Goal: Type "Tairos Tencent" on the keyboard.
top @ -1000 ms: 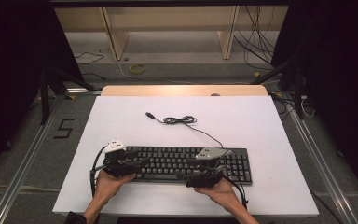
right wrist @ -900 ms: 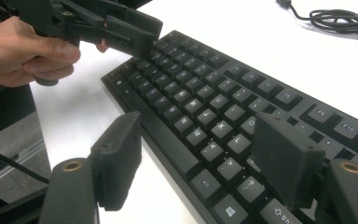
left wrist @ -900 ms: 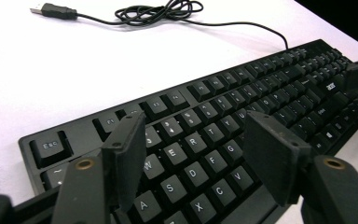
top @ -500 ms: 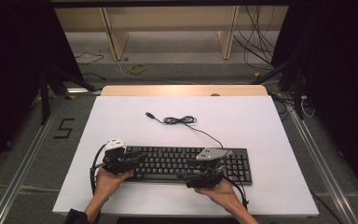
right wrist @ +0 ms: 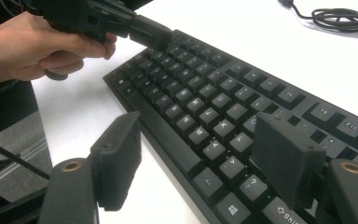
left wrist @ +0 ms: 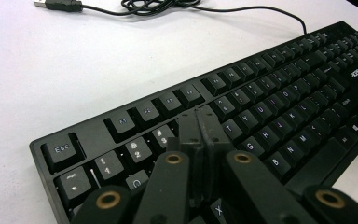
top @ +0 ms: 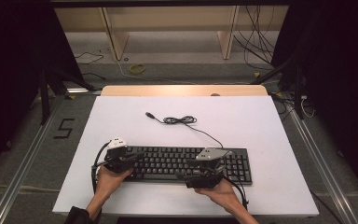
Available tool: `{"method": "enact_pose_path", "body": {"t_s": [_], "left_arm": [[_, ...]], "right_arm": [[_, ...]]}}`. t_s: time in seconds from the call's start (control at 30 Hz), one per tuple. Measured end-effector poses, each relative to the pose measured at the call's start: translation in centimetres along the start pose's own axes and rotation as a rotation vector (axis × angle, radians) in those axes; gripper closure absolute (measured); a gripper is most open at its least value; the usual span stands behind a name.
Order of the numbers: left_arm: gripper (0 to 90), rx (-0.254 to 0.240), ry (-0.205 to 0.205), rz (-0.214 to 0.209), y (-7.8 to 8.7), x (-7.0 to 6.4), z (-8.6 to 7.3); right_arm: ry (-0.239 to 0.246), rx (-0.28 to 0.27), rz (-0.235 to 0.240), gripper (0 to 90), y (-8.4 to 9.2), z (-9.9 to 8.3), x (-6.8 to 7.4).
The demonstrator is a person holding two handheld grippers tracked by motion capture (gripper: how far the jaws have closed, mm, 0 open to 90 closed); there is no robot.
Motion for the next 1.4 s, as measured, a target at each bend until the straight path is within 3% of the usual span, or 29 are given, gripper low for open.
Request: {"method": "enact_pose_path", "body": {"t_s": [1.4], "left_arm": [[89.3, 0.09, -0.008, -0.014, -1.8, -0.1, -0.2]], "right_arm": [[0.0, 0.001, 0.002, 33.5, 0.0, 0.0, 0.0]]}}
Point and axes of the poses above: each handheld gripper's, and its own axes: y roughly backward along the jaws, z roughly out of its top, x roughly to its left, the point moved 1 cm from there along -y, roughly forward along the jaws, and after that the axes turned 10 degrees about -y, right-handed, at the moved point
